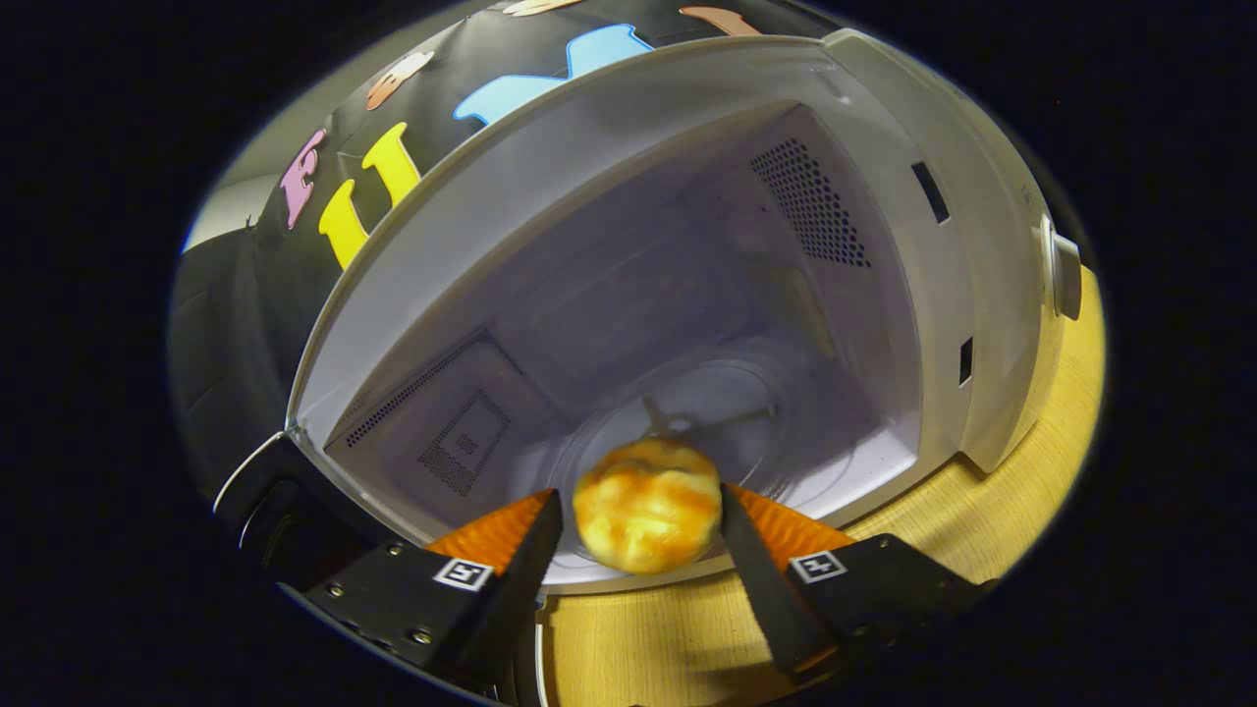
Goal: Open the microwave, put the food inside, and close the microwave door.
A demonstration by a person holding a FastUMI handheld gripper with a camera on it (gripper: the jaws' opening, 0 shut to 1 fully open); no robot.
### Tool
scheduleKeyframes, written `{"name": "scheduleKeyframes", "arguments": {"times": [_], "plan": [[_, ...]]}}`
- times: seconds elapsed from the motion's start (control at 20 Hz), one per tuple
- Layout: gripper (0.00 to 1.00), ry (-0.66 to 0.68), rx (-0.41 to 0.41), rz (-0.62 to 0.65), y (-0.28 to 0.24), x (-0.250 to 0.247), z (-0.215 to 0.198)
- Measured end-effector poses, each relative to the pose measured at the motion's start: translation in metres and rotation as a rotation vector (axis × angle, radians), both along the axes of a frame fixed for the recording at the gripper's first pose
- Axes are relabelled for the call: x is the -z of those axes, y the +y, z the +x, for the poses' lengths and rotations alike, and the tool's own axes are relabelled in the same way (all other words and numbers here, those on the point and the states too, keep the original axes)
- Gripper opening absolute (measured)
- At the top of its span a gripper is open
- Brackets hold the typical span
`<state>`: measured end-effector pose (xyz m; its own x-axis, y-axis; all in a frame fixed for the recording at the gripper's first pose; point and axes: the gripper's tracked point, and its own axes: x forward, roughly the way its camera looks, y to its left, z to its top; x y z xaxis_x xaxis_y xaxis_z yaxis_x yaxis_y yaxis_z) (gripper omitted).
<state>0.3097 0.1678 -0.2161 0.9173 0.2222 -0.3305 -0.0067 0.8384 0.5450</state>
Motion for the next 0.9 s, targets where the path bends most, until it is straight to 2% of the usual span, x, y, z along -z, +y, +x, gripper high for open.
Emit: {"name": "scheduleKeyframes", "arguments": {"times": [0.05,0.25,0.45,0.9], "plan": [[0.99,0.0,-0.003,-0.004,0.001,0.001,0.0],[0.99,0.007,-0.018,-0.022,-0.001,-0.003,-0.008],[0.99,-0.052,-0.064,-0.093,-0.005,-0.03,-0.03],[0.99,-0.208,-0.129,-0.229,-0.011,-0.109,-0.138]]}}
